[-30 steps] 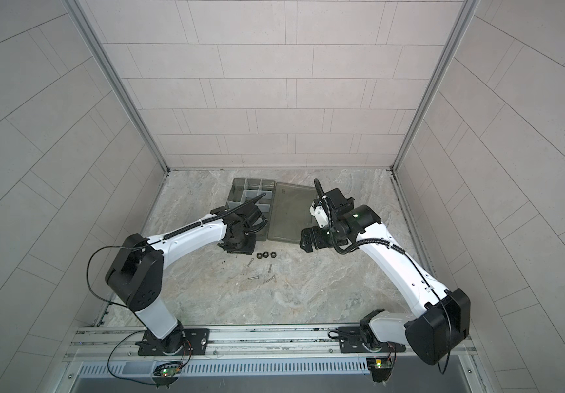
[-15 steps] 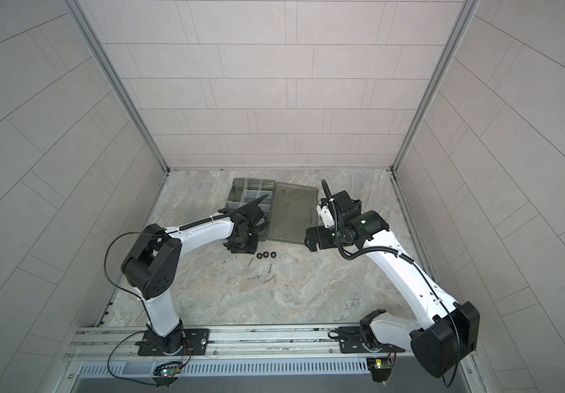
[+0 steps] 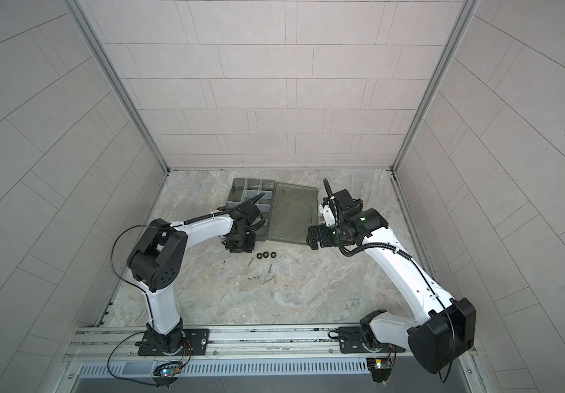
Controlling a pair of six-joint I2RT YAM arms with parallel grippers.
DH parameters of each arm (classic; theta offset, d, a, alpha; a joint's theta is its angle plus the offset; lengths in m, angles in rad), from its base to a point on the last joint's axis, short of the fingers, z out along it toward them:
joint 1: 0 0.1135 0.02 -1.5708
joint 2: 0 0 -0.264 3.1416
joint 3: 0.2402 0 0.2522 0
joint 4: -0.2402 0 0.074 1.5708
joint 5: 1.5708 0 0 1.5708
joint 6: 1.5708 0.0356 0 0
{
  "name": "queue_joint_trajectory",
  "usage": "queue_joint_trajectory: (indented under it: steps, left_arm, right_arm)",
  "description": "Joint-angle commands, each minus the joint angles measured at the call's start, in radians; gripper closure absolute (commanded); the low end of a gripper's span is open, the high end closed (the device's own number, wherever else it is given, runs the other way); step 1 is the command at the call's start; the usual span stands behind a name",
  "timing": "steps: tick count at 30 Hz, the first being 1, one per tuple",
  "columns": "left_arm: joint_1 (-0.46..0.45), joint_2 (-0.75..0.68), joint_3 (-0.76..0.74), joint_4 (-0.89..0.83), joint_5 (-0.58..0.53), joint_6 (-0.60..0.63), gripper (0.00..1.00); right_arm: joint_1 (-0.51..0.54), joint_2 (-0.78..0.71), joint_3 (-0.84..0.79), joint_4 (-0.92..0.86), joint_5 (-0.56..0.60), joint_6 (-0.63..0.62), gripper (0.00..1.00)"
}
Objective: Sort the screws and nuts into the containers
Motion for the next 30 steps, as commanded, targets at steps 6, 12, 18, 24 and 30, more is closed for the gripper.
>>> queue_joint_trajectory:
  steps: [6, 12, 18, 24, 30]
  left_arm:
    - [0.002, 0.047, 0.039, -0.018, 0.013, 0.019, 0.76]
    - [0.002, 0.052, 0.06, -0.041, 0.018, 0.033, 0.82]
    - [0.002, 0.01, 0.096, -0.102, 0.029, 0.055, 0.88]
    - [0.002, -0.039, 0.171, -0.189, 0.043, 0.09, 0.88]
    - [0.002, -0.033, 0.307, -0.264, 0.026, 0.117, 0.88]
  right_arm:
    - [-0.015, 0.019, 0.03, -0.005, 0.004, -0.014, 0.01]
    - [-0.021, 0.025, 0.035, -0.005, -0.004, -0.019, 0.01]
    - [-0.024, 0.026, 0.036, -0.005, -0.008, -0.02, 0.01]
    - [-0.025, 0.026, 0.041, -0.003, -0.013, -0.022, 0.01]
    - [-0.025, 0.033, 0.061, 0.006, -0.034, -0.025, 0.01]
